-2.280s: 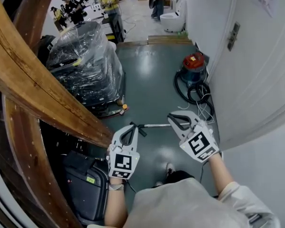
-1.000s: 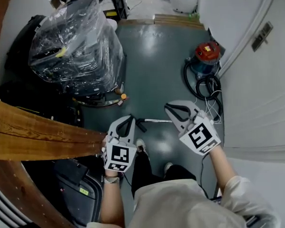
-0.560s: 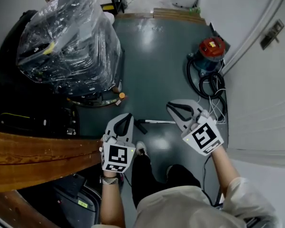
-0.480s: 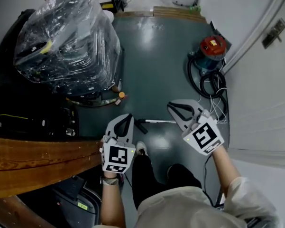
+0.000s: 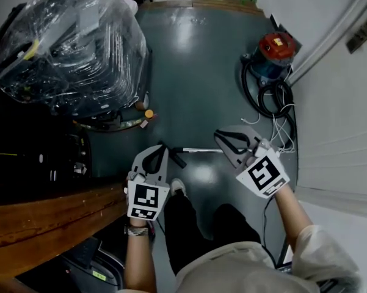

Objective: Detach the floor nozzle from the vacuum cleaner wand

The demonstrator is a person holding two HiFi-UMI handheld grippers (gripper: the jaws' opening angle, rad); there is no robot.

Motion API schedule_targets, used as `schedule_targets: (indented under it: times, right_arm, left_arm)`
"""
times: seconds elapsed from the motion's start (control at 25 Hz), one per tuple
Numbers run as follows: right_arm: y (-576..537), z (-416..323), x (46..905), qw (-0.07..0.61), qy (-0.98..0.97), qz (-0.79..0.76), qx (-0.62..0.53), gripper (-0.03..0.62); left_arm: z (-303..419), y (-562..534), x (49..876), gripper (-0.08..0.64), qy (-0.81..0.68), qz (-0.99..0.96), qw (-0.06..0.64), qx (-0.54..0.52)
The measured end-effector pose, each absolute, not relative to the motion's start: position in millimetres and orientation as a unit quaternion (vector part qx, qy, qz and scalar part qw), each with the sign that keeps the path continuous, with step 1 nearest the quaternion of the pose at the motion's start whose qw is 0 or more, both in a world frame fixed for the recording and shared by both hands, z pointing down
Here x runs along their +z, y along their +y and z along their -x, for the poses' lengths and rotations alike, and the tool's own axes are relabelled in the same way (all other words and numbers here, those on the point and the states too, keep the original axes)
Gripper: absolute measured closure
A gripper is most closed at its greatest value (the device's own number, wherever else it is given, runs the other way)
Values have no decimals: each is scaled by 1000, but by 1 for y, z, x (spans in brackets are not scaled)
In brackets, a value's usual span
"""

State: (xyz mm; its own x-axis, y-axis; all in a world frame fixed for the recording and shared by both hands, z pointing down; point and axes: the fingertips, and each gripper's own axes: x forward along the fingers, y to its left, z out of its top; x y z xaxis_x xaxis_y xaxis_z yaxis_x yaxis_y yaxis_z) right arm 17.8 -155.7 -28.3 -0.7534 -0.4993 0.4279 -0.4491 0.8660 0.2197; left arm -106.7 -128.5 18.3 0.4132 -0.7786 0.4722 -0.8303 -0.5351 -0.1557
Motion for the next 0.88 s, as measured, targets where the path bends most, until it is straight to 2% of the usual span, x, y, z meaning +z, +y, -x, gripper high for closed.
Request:
schedule_targets:
  times: [0.88]
  right_arm:
    - [-179,-23,143,234,-933,-274,-3,560]
  left_arm:
    - [127,-153,207,557,-458,-840,92,277]
